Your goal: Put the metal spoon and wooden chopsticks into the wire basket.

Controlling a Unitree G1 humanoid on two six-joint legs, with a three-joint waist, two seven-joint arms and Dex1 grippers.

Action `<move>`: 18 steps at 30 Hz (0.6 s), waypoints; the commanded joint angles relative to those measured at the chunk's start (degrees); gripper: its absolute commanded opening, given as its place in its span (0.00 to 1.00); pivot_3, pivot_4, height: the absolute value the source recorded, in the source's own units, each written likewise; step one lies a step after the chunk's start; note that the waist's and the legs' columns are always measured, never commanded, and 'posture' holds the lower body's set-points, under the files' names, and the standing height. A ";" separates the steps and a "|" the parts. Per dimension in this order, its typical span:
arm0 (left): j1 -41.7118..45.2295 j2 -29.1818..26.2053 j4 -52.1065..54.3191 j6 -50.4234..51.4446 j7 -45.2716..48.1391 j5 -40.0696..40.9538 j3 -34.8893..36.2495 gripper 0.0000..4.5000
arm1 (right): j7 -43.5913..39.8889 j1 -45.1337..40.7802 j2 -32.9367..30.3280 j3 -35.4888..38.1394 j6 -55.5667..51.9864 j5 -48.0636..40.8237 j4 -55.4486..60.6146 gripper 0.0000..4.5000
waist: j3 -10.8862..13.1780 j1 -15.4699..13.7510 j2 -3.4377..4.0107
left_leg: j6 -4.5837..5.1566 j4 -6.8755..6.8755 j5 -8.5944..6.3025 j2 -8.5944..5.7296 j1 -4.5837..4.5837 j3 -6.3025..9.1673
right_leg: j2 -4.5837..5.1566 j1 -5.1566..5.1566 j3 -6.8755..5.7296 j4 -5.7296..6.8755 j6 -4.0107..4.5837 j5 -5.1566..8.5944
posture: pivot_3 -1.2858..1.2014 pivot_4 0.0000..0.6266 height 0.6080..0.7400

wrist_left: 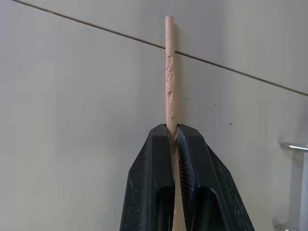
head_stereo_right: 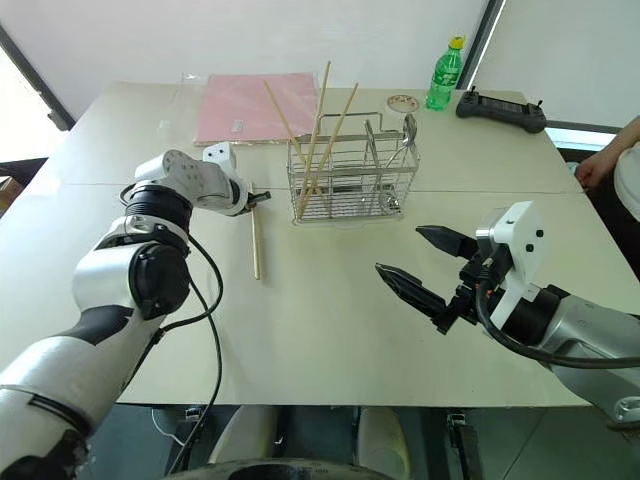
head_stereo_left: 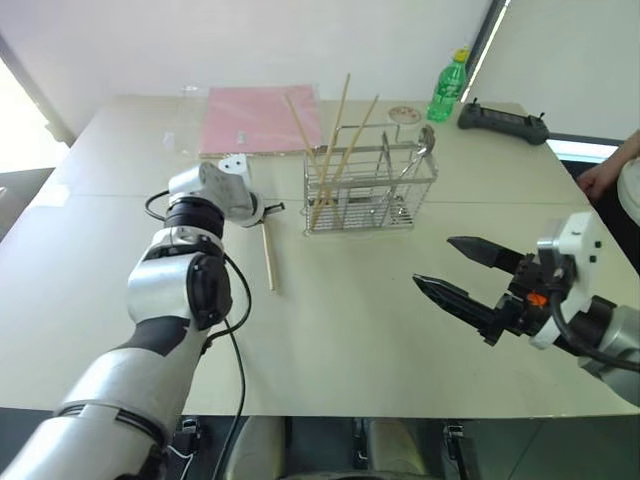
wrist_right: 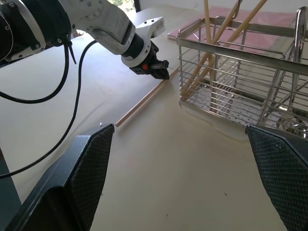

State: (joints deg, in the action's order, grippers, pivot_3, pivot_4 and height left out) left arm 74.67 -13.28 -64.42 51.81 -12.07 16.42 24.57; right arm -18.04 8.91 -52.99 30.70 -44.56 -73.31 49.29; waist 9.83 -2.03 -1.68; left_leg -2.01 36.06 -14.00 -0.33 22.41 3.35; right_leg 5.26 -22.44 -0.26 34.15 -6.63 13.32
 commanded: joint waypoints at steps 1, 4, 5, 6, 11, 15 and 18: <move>4.50 -4.31 2.52 -13.02 4.03 -0.93 -0.63 0.01 | 0.01 -0.89 -1.06 1.63 1.29 -1.00 0.53 1.00 | 0.00 0.00 0.00 | 0.00 0.00 0.00 0.02 0.00 0.00 | -0.01 -0.01 0.00 0.01 0.01 -0.01 | 0.52 0.24 0.86; 6.97 -7.46 4.70 -28.14 10.52 -1.21 -1.23 0.01 | 0.03 -0.89 -1.44 2.11 1.15 -1.67 0.43 1.00 | 0.02 -0.15 -0.03 | -0.01 -0.05 0.01 0.05 0.03 0.00 | -0.04 -0.07 0.00 0.00 0.04 -0.02 | 0.52 0.24 0.86; 7.86 -8.19 6.38 -33.47 13.28 -0.74 -1.12 0.01 | 0.02 -0.87 -1.59 2.30 1.09 -1.89 0.32 1.00 | 0.02 -0.18 -0.03 | -0.02 -0.06 0.01 0.05 0.06 -0.01 | -0.04 -0.09 0.00 -0.01 0.05 -0.01 | 0.52 0.24 0.86; 8.60 -8.70 8.14 -38.18 16.27 0.17 -0.71 0.01 | 0.18 -0.94 -1.74 2.35 1.03 -2.17 0.22 1.00 | 0.02 -0.23 -0.03 | -0.02 -0.07 0.01 0.05 0.08 -0.02 | -0.03 -0.10 0.00 -0.04 0.05 -0.01 | 0.52 0.24 0.86; 9.79 -6.86 23.29 -44.00 31.50 7.29 -1.63 0.01 | 0.72 -0.98 -2.59 2.59 0.82 -3.72 -0.20 1.00 | 0.01 -0.43 -0.02 | -0.04 -0.10 0.00 -0.13 0.16 -0.09 | 0.30 -0.01 0.00 -0.19 0.15 0.04 | 0.52 0.24 0.86; 9.12 -3.54 33.37 -39.23 34.88 12.10 -3.28 0.01 | 0.95 -1.39 -3.16 2.37 0.86 -4.32 -0.76 1.00 | 0.00 -0.27 0.00 | -0.01 0.01 -0.01 -0.20 0.15 -0.12 | 0.36 0.18 0.01 -0.46 0.18 0.05 | 0.52 0.24 0.86; 5.95 0.19 41.53 -35.20 36.71 14.28 -6.61 0.01 | 1.67 -1.86 -3.13 1.91 0.95 -4.49 -0.99 1.00 | 0.00 -0.24 0.00 | 0.01 0.10 0.00 -0.19 0.12 -0.13 | 0.30 0.22 0.01 -0.43 0.12 0.02 | 0.52 0.24 0.86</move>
State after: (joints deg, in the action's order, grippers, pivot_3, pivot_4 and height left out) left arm 81.19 -13.99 -27.96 14.76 23.35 28.98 20.41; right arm -16.78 7.85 -55.39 31.24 -44.59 -76.87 48.10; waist 9.83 -2.26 -1.68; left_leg -2.01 36.17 -13.99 -0.51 22.48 3.22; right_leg 5.56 -22.19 -0.25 33.76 -6.51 13.35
